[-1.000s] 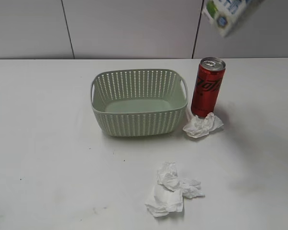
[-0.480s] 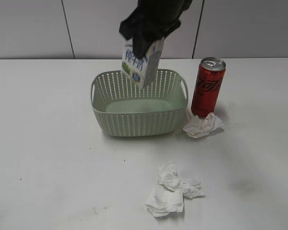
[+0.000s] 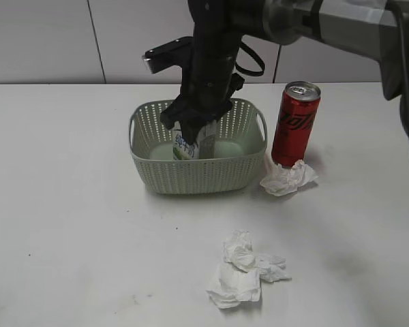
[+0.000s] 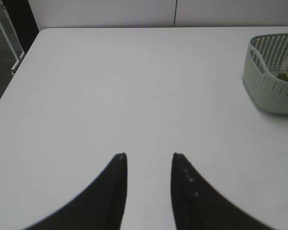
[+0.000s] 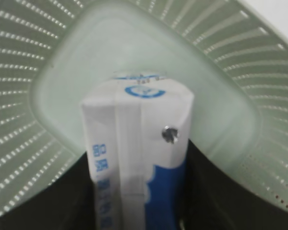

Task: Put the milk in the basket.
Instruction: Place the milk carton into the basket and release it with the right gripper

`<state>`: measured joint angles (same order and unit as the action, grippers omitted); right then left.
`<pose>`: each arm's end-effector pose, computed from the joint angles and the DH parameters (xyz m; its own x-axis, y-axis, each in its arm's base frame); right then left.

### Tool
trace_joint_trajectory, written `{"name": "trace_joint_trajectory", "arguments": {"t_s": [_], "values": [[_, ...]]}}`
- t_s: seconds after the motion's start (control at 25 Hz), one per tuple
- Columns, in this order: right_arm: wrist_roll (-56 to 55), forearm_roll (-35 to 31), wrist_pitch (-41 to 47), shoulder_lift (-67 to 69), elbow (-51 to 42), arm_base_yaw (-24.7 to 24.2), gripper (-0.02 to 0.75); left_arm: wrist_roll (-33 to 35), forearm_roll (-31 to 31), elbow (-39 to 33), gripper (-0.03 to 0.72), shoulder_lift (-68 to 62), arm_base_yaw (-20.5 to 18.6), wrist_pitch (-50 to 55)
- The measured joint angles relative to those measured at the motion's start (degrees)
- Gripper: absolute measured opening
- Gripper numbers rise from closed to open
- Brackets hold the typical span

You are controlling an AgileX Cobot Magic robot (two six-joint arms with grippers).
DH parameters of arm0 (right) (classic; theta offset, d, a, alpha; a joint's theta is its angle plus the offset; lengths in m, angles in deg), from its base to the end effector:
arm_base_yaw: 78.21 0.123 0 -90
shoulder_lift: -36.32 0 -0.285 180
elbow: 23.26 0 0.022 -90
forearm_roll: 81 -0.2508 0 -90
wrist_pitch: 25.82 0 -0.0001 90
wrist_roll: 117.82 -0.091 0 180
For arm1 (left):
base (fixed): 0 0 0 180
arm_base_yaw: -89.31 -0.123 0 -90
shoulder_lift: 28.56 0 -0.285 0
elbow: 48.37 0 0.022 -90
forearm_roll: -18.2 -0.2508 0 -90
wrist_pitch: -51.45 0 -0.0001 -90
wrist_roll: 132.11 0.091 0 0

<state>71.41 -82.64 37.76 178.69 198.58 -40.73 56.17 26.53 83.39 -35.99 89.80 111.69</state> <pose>0.3963 0.3068 0.1853 -0.6641 -0.6954 -0.2746 -0.7199 0.6939 -0.0161 -0.0067 -0.0114 0.2803 -0.4229 0.0749 -0.9031 0.1527 0.9882 0.0105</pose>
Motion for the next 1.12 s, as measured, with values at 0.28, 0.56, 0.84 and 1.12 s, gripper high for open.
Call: {"name": "trace_joint_trajectory", "arguments": {"t_s": [0.28,0.56,0.84,1.12], "values": [[-1.24,0.34,-2.07,0.69,0.0,0.0,0.332,0.04,0.0,0.0,0.235,0.0,0.0,0.0],[-4.51,0.34,0.61,0.69,1.15,0.0,0.596,0.04,0.0,0.0,0.235,0.0,0.0,0.0],[-8.39,0.93,5.55,0.5,12.94,0.0,0.618,0.04,0.0,0.0,0.235,0.0,0.0,0.0],[-10.07,9.57,5.67,-3.86,19.46,-0.45,0.617,0.04,0.0,0.0,0.235,0.0,0.0,0.0]]}}
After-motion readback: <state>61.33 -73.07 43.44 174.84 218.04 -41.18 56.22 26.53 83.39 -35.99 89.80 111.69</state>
